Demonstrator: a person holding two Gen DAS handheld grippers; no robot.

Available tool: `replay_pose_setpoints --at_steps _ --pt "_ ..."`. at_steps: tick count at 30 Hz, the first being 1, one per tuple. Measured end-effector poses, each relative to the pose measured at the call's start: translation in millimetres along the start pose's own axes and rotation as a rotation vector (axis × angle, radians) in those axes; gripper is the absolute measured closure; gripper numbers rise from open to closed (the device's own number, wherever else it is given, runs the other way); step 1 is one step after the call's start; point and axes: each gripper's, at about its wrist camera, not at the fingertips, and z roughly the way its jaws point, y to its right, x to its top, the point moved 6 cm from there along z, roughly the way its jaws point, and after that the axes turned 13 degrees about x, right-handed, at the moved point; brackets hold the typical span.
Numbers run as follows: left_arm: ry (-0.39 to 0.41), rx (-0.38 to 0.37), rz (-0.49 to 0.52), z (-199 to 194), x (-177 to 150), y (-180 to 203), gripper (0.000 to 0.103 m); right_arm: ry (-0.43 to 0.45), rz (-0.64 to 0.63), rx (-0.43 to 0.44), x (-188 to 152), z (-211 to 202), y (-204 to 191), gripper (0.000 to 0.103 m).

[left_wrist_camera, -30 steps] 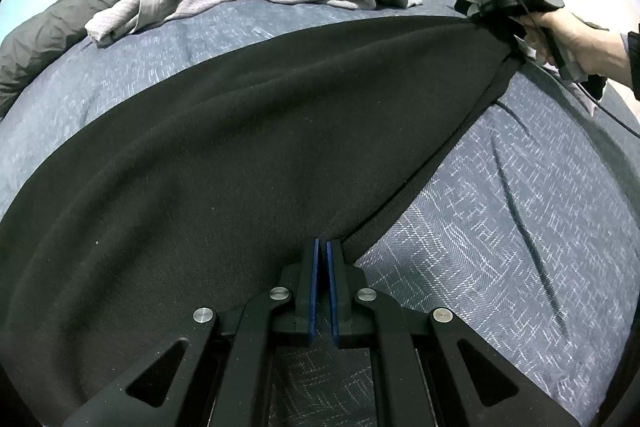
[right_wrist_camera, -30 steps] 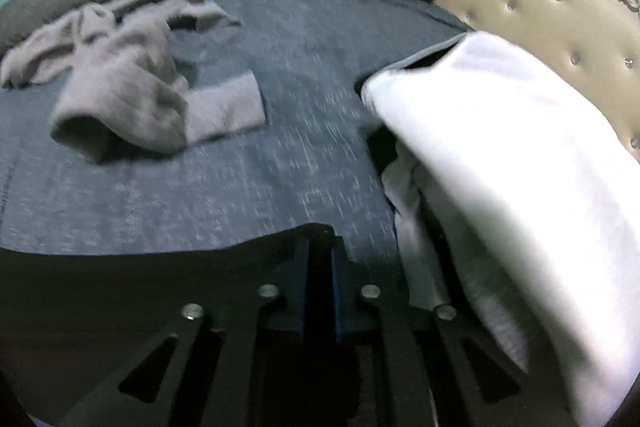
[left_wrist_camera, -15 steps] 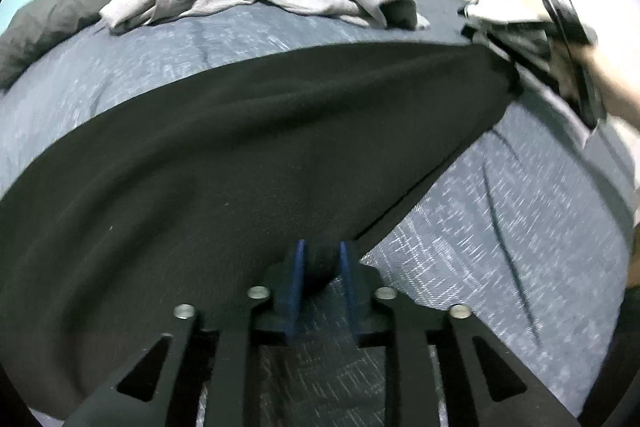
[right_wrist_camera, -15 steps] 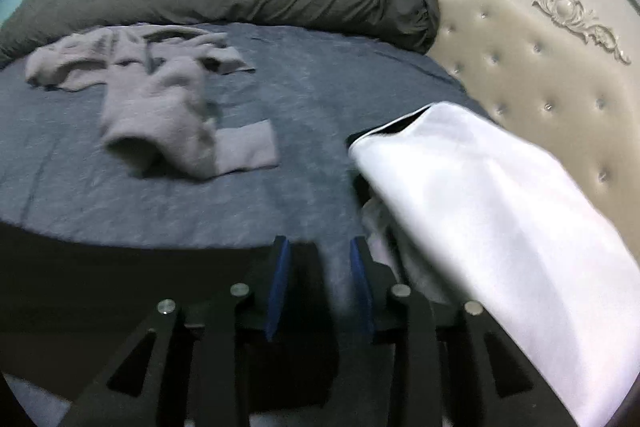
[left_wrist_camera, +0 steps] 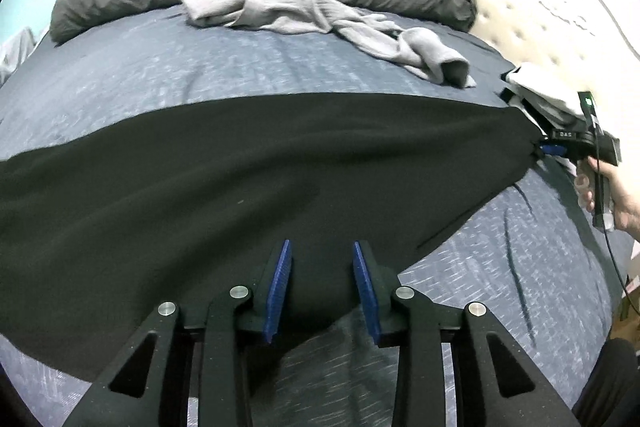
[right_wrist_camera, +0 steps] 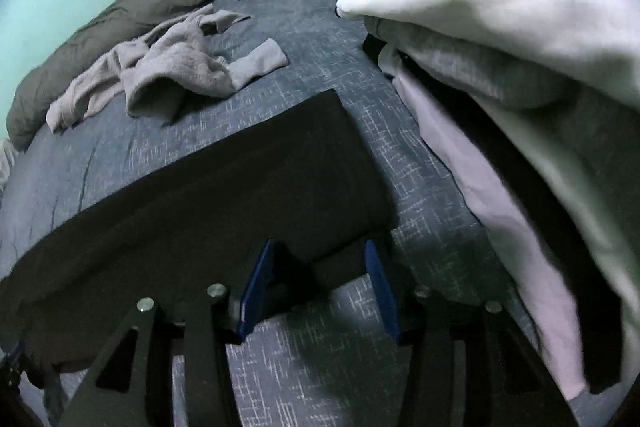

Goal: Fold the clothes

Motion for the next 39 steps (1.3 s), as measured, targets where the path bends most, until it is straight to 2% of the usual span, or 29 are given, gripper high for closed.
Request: replay_pose_setpoints --at_steps 7,11,13,18,21,24,26,27,30,34,37,39 --pt "-0.002 0.015 -0.005 -0.5 -1.8 -8.9 0.067 0.010 0.048 0.016 3.3 10.5 5.2 0.055" --pt "-0.008 0.023 -0.010 1.1 -2.2 -10.4 0.068 0.031 0.058 0.014 4.2 9.8 8.8 0.092" --pt "-0.007 0.026 -0.011 0.1 -2.5 -11.5 0.068 0.060 0.045 0.005 4.9 2.2 8.2 0.099" --pt "-0.006 0.034 -0.021 -0.4 -1.3 -15.5 0.068 0.106 -0.019 -0.056 7.4 -18.4 0.6 0.100" --pt "-0.006 0.039 -0.032 -1.5 -0.9 -18.6 0.068 0.068 -0.021 -0.097 4.6 -10.9 7.8 0.100" --pt "-0.002 0.047 -0.043 -3.8 -0.9 -22.6 0.068 0.036 0.019 -0.145 0.3 -0.9 18.6 0.097" --pt "-0.001 0.051 -0.056 -4.7 -0.5 -27.3 0.068 0.052 0.040 -0.167 -1.1 -2.8 20.9 0.087" --pt "0.000 0.052 -0.061 -5.2 0.0 -29.3 0.068 0.067 0.054 -0.172 -1.7 -5.6 21.7 0.086" --pt "0.005 0.054 -0.077 -7.2 1.4 -36.2 0.068 0.093 0.105 -0.156 -5.0 -13.8 26.2 0.070" --pt "0.010 0.067 -0.103 -10.3 2.0 -46.8 0.068 0.077 0.219 -0.048 -17.0 -11.8 33.7 0.053" --pt "0.011 0.070 -0.131 -13.4 0.8 -56.1 0.068 0.083 0.243 0.023 -20.3 -6.7 31.5 0.047" --pt "0.013 0.085 -0.143 -15.7 -2.7 -64.5 0.068 0.094 0.249 0.030 -18.9 -3.4 29.9 0.046"
